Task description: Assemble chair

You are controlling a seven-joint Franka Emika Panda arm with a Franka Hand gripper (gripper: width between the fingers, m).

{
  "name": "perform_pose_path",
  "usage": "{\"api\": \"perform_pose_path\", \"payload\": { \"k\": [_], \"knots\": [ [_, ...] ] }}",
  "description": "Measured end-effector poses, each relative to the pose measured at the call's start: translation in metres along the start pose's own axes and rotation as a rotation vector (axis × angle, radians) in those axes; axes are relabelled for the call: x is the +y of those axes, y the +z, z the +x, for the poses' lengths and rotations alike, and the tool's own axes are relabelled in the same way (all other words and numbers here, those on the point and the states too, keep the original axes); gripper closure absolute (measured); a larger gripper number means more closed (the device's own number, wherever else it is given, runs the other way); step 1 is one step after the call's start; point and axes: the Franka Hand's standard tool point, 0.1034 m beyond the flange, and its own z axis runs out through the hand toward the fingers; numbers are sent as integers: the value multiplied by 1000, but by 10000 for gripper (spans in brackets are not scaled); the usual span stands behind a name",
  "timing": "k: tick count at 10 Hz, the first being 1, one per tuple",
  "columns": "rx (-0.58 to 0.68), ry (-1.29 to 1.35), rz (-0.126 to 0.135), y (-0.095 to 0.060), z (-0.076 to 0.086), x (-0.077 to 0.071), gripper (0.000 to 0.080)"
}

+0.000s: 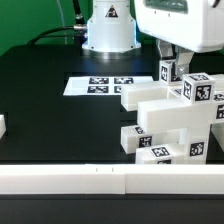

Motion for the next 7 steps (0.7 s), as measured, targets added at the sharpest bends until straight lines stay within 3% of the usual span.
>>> {"api": "perform_pose_path", "payload": {
  "k": [2,3,7],
  "knots": [
    [-8,169,5,0,0,-1,513],
    [-15,307,25,0,-2,-3,512],
    [-28,538,24,1,-6,-4,511]
  ]
}}
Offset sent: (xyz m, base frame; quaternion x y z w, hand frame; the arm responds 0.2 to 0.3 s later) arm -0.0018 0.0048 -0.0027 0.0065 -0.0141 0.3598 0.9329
